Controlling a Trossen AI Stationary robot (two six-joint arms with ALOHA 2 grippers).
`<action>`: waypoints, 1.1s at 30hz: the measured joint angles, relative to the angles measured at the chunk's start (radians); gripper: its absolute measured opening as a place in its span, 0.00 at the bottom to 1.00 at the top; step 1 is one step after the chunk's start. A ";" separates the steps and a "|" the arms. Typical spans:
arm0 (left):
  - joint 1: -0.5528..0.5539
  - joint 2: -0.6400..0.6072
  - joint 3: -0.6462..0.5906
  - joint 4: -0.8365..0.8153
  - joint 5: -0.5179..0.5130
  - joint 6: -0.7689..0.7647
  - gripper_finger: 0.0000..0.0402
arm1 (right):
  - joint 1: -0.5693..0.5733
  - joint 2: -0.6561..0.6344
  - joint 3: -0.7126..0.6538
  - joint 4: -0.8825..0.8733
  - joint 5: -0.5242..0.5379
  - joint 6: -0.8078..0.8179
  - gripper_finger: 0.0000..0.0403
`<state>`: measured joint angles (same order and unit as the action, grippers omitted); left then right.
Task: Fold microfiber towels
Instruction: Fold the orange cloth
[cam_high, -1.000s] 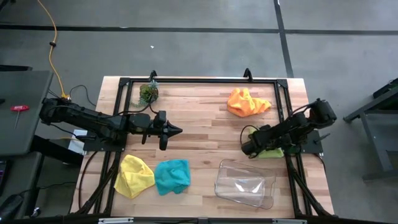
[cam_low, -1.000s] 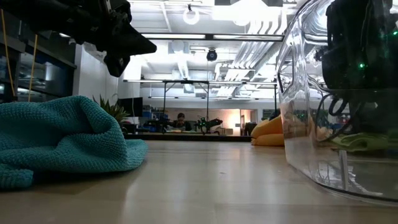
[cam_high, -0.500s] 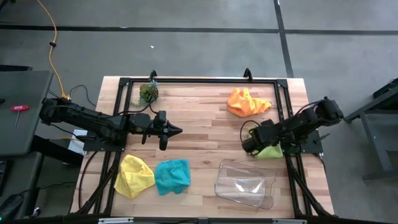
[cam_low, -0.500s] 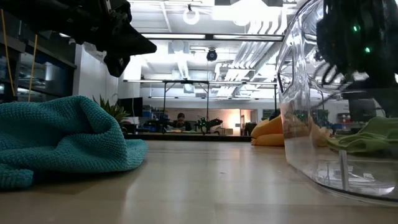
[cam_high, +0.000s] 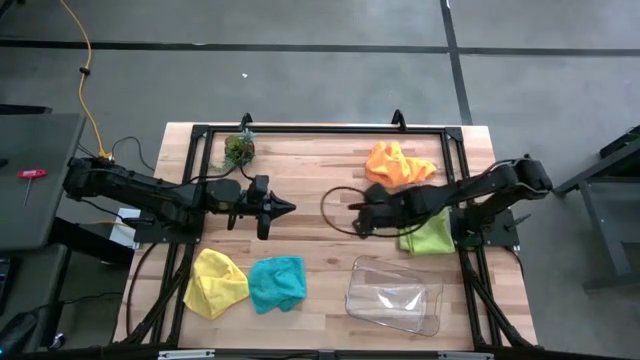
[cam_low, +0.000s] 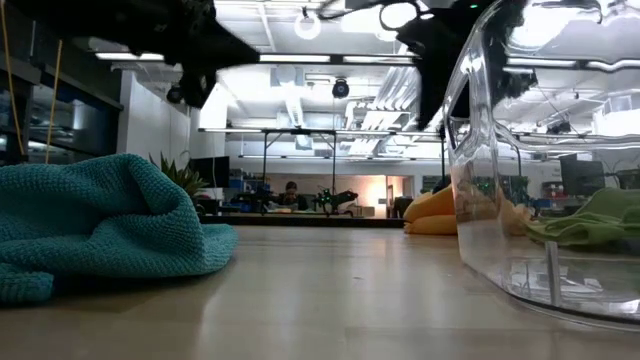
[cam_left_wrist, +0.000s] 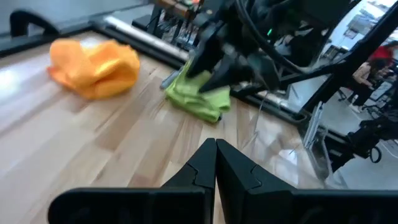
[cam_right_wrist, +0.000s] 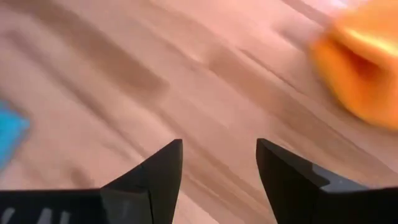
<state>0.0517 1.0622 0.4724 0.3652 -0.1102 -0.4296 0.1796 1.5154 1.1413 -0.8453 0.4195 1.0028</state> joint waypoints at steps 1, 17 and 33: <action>0.000 0.000 0.013 0.000 0.014 0.016 0.00 | -0.015 0.000 -0.011 0.052 -0.016 -0.056 0.49; 0.009 -0.046 0.174 -0.233 0.007 0.260 0.00 | -0.377 -0.580 -0.443 0.247 -0.087 -0.113 0.49; 0.095 -0.055 0.185 -0.227 -0.067 0.168 0.00 | -0.813 -0.323 -0.458 0.228 -0.219 -0.268 0.05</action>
<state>0.1466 1.0069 0.6579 0.1383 -0.1772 -0.2619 -0.6337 1.1927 0.6830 -0.6175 0.2008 0.7344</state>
